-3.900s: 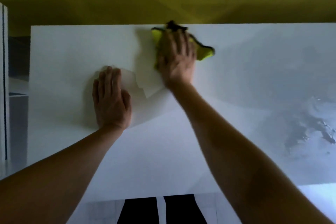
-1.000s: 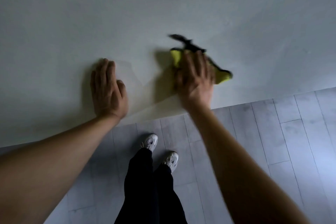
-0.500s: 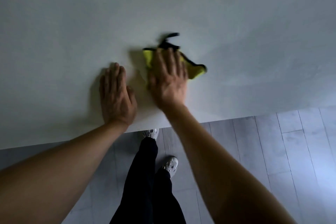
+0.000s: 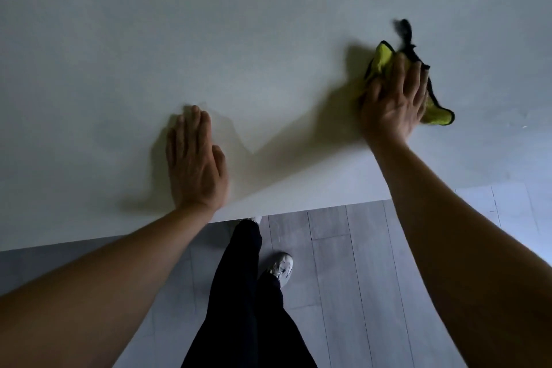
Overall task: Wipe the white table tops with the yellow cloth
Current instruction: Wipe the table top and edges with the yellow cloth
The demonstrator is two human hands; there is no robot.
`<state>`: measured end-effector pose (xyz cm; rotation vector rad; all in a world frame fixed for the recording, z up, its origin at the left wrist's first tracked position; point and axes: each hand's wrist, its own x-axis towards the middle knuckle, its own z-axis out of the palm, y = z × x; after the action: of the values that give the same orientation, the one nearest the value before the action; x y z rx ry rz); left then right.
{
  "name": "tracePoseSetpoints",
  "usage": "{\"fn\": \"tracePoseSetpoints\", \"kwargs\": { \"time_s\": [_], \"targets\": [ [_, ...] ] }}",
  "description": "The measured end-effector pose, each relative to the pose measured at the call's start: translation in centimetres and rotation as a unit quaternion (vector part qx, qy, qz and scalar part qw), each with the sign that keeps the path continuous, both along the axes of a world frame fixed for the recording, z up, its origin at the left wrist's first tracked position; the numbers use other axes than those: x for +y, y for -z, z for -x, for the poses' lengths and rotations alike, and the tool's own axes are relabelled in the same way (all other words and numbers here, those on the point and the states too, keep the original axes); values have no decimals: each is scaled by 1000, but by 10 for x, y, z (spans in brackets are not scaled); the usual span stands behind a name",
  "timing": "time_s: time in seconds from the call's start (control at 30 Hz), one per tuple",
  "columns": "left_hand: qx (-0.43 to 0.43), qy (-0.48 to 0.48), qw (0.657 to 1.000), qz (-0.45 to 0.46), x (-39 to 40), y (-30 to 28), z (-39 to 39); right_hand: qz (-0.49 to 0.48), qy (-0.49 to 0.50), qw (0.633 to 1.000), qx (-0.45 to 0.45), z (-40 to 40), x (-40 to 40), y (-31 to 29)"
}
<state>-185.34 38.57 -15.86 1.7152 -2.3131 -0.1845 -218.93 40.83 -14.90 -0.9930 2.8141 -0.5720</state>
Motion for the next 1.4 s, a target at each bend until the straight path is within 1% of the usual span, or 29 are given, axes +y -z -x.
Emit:
{"fn": "tracePoseSetpoints", "kwargs": {
  "time_s": [0.07, 0.13, 0.17, 0.23, 0.33, 0.4, 0.5, 0.57, 0.63, 0.73, 0.8, 0.9, 0.97, 1.0, 1.03, 1.1, 1.17, 1.23, 1.3, 1.4],
  "targets": [
    [-4, 0, 1000, -5, -1, 0, 0, 0, 36, 999, -4, -5, -5, 1],
    [-5, 0, 1000, -9, -1, 0, 0, 6, 37, 999, 25, -25, -13, 1],
    [-5, 1, 1000, -9, -1, 0, 0, 17, 9, 999, 45, -40, -18, 1],
    [-6, 5, 1000, -10, -2, -1, 0, 54, -90, 993, 62, -80, -31, 2],
    [-17, 0, 1000, -8, -3, -4, 1, 72, -254, 964, 25, -156, -56, 2],
    [-34, -6, 999, -3, -3, -3, 1, 71, -309, 948, 10, -187, -69, 0],
    [-41, 1, 999, -6, -3, -4, 1, 76, -336, 939, 12, -185, -74, 1],
    [-29, 5, 999, -13, -3, -7, 0, 96, -319, 943, 17, -165, -71, 4],
    [-18, 4, 1000, -18, -4, -10, 1, 109, -244, 963, 31, -132, -70, 7],
    [-15, -6, 1000, -15, -7, -15, 4, 80, -121, 986, 82, -57, -66, 7],
    [-14, -2, 1000, -9, -20, -20, 7, 43, -69, 994, 68, -17, -65, 2],
    [-17, 30, 999, -11, -49, -28, 9, 12, 1, 1000, 15, -7, -70, 0],
    [-12, 50, 999, -17, -69, -28, 11, 13, 34, 999, 10, -19, -76, -1],
    [-10, 51, 998, -20, -78, -27, 13, 14, 33, 999, 25, -28, -80, -1],
    [-9, 50, 999, -18, -86, -25, 15, 22, 10, 999, 49, -40, -84, -2],
    [-6, 51, 999, -8, -104, -20, 16, 60, -81, 992, 71, -77, -96, 0],
    [-1, 61, 998, 2, -117, -14, 15, 96, -179, 978, 46, -126, -114, 1],
    [9, 66, 997, 28, -123, -10, 14, 81, -262, 961, 16, -170, -129, -1],
    [25, 60, 997, 43, -126, -7, 14, 51, -303, 951, 3, -184, -138, -4],
    [17, 67, 997, 31, -135, -9, 17, 58, -322, 945, 11, -164, -138, -4]
  ]
}}
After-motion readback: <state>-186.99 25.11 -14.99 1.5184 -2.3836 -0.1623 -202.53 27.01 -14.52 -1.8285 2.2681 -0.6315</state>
